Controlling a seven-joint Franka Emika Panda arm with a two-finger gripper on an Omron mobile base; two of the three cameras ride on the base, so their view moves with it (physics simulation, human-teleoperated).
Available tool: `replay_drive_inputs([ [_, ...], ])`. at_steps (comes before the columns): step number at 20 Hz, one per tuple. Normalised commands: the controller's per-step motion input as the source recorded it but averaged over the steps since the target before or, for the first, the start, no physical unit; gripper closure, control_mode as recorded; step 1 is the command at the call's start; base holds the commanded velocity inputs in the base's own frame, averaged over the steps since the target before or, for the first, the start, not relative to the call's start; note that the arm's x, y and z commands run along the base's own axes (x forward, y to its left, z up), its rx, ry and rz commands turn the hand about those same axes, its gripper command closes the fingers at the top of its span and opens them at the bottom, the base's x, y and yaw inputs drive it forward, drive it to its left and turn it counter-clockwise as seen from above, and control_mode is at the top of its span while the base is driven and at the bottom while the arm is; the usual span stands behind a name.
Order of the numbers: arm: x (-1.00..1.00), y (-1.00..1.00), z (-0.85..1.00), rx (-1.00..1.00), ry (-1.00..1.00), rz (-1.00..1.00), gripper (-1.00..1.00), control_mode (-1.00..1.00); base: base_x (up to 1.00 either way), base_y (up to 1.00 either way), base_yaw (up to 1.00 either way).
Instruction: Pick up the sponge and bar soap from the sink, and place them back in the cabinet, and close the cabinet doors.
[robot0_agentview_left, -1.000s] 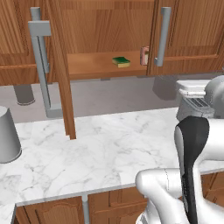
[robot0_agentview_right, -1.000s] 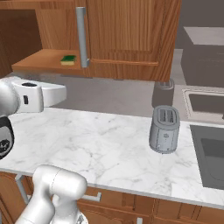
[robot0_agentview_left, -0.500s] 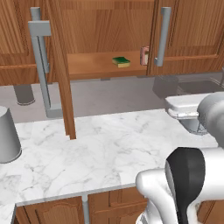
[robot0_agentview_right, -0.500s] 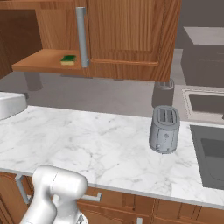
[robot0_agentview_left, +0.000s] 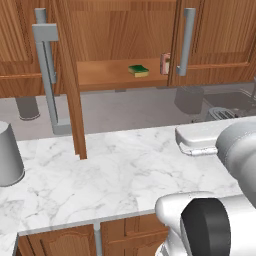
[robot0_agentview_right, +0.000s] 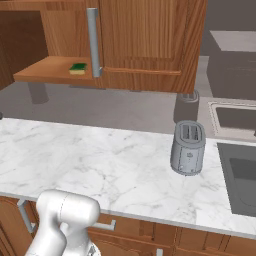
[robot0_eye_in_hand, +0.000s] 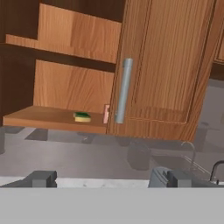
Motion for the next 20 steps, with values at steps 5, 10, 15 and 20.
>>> replay_drive_inputs([
  [5,-0.13,0.27,0.00,0.00,0.00,0.02,-1.00,-1.00,0.00,0.00,0.00],
  [10,-0.11,0.27,0.00,0.00,0.00,0.02,-1.00,-1.00,0.00,0.00,0.00],
  [15,-0.19,0.19,-0.01,0.00,0.00,0.02,-1.00,-1.00,0.00,0.00,0.00],
  [20,-0.16,0.19,-0.01,0.00,-0.04,0.02,-1.00,-1.00,0.00,0.00,0.00],
])
